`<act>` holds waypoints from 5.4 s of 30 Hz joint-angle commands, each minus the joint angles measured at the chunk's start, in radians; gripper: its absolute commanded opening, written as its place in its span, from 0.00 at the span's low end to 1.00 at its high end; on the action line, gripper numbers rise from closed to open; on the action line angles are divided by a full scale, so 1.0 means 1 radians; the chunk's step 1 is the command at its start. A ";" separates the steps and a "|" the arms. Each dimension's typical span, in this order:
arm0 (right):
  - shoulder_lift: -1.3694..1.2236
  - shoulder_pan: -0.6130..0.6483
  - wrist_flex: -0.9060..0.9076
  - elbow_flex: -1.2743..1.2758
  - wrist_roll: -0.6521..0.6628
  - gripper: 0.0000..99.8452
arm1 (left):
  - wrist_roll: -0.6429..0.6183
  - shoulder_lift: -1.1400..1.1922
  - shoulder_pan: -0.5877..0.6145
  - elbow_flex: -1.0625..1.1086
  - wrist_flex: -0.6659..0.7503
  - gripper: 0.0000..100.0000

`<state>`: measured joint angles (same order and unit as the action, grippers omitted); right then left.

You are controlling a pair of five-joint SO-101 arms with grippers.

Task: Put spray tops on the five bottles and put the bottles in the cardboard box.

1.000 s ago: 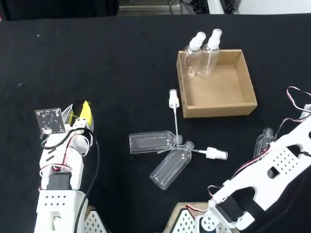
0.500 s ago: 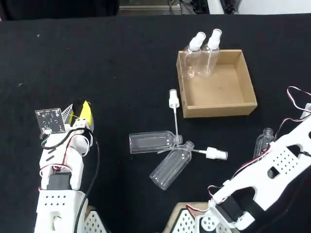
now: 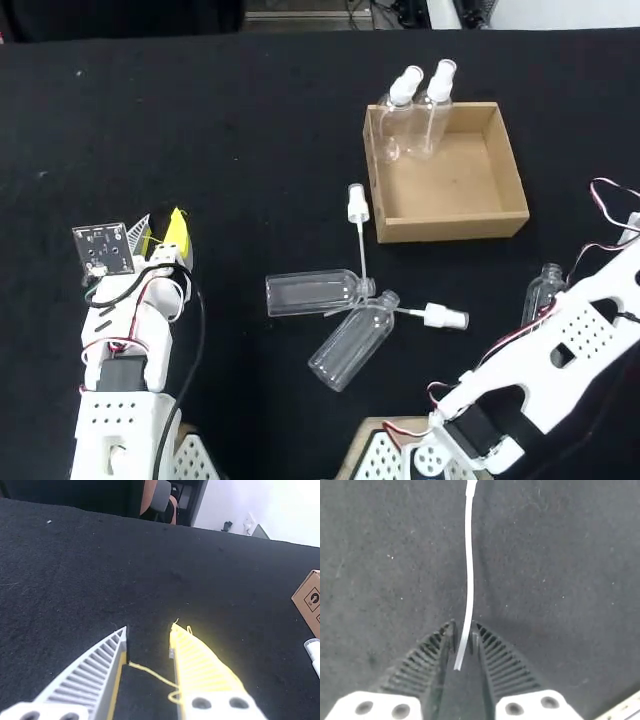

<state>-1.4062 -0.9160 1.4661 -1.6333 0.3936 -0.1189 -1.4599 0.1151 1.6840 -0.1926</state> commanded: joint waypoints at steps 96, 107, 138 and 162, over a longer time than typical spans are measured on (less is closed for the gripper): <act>0.107 0.095 -0.450 -0.021 -0.115 0.23 | -0.006 -0.012 0.007 0.024 0.006 0.14; 0.007 0.118 -0.993 0.197 -0.120 0.23 | -0.006 -0.012 0.007 0.024 0.006 0.14; -0.196 0.055 -1.172 0.308 -0.120 0.01 | -0.006 -0.012 0.007 0.024 -0.002 0.14; -0.024 -0.029 0.051 -0.036 -0.112 0.01 | -0.006 -0.012 0.001 0.024 0.000 0.14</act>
<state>-1.4952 -0.9314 1.4400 -1.6671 0.2754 -0.1189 -1.4599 0.1151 1.6840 -0.1926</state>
